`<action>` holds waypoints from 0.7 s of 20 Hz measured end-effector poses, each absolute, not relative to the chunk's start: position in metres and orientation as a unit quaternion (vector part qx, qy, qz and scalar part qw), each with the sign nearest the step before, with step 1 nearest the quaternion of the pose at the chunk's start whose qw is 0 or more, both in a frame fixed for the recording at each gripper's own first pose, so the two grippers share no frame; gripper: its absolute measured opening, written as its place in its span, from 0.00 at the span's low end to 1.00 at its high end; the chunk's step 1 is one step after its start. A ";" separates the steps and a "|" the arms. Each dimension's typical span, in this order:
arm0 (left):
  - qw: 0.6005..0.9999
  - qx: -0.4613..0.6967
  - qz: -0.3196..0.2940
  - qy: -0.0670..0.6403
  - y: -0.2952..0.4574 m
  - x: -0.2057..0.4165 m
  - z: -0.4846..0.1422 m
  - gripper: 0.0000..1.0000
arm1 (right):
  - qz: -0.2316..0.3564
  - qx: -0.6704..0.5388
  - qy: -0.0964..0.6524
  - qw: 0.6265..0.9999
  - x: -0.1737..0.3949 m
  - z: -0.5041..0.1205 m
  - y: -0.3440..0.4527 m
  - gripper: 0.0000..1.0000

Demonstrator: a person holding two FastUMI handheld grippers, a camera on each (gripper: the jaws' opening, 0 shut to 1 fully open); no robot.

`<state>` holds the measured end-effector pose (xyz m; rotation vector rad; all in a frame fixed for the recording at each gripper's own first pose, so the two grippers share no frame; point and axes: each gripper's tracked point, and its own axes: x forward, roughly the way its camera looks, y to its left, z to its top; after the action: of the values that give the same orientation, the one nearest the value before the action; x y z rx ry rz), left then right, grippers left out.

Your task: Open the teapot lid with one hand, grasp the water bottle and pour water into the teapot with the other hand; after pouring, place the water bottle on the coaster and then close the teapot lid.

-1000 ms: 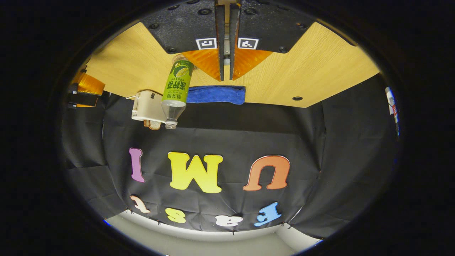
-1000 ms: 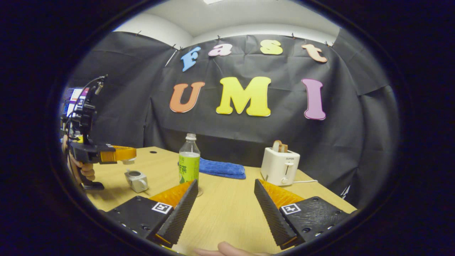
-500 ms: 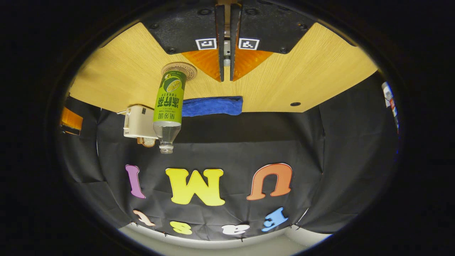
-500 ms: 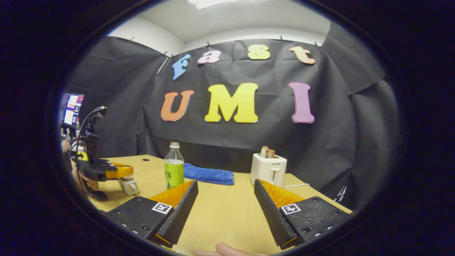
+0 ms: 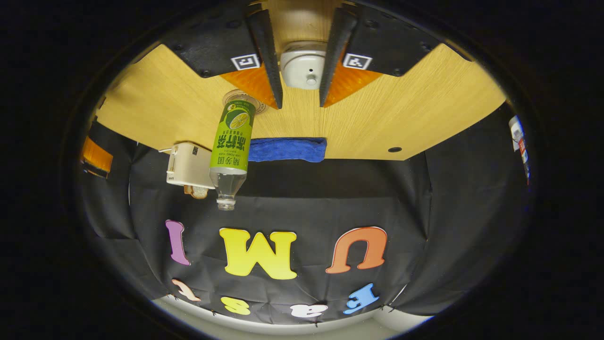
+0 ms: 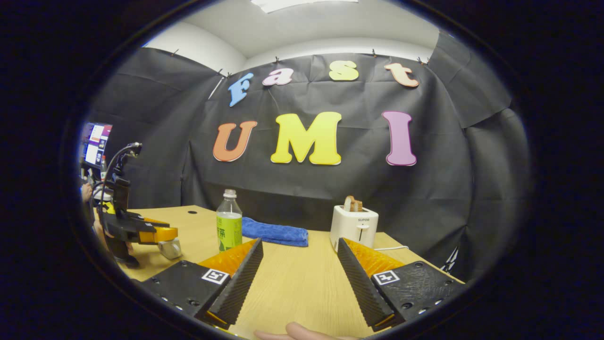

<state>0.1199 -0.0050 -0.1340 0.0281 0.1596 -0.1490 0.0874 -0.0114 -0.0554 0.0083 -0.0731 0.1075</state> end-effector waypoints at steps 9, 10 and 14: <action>0.998 0.018 -0.063 -0.019 -0.021 0.041 -0.013 0.95 | 0.019 0.023 -0.028 0.999 0.042 -0.009 -0.025 0.95; 0.998 0.018 -0.055 -0.023 -0.020 0.028 -0.001 0.97 | 0.019 0.033 -0.023 0.999 0.035 -0.003 -0.026 0.95; 0.999 0.018 -0.023 -0.033 -0.013 -0.025 0.034 0.97 | -0.021 0.042 0.007 0.999 0.005 0.010 -0.044 0.92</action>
<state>-0.0250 -0.0131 0.0336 0.0366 -0.0663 -0.0451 0.0050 -0.0441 0.0101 0.0840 0.0139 -0.0424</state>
